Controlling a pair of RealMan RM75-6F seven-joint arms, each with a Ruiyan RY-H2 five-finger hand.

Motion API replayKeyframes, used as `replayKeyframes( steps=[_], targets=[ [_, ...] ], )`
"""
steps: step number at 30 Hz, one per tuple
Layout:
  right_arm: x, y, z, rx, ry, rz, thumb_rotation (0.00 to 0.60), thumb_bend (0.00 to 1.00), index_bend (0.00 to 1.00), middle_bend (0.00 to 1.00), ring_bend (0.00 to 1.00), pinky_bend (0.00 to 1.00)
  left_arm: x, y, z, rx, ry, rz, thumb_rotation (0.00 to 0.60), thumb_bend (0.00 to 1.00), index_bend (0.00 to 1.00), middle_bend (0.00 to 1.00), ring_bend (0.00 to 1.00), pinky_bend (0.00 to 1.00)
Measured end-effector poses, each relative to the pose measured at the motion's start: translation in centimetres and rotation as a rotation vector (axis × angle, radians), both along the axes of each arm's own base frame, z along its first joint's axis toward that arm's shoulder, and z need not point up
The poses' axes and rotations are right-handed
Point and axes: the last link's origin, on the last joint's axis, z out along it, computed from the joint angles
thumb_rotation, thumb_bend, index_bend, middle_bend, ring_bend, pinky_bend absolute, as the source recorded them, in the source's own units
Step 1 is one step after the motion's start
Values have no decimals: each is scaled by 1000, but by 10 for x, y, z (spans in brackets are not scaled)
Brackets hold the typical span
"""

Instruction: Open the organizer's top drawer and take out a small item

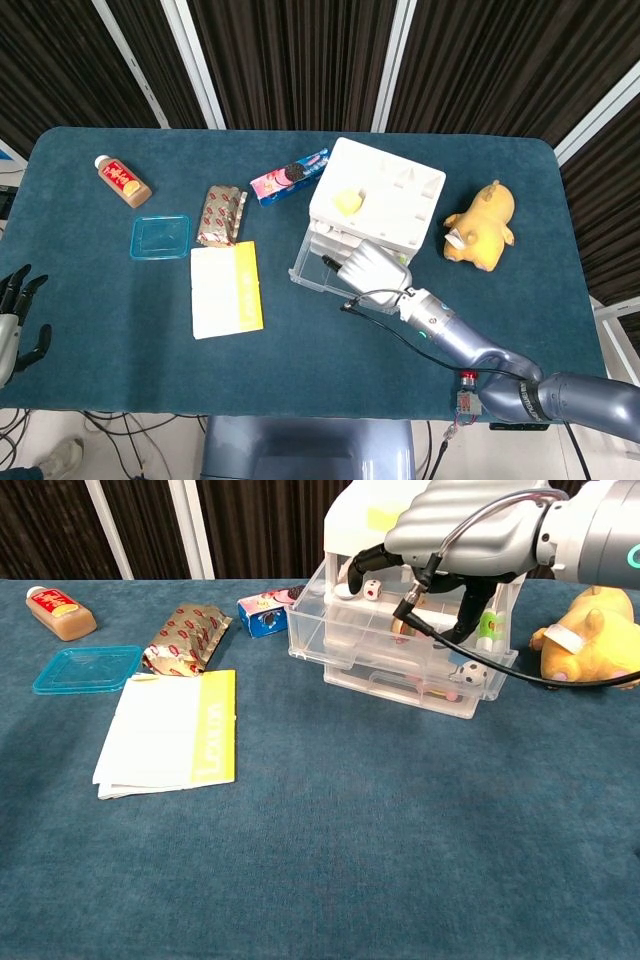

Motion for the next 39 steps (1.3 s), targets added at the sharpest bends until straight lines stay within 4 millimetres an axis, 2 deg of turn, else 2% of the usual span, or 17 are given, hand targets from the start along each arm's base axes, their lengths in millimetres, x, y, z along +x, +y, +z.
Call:
replayKeyframes(
  steps=[26,39],
  targets=[
    [-4,-6,-10,37,-5,-41,600,231,250,1000,1000,1000,0,0,0,-2,4,2,600,474,101,0,0,0],
    [-8,-10,-8,38,-13,-62,600,232,250,1000,1000,1000,-1,0,0,-3,5,3,600,473,101,0,0,0]
  ],
)
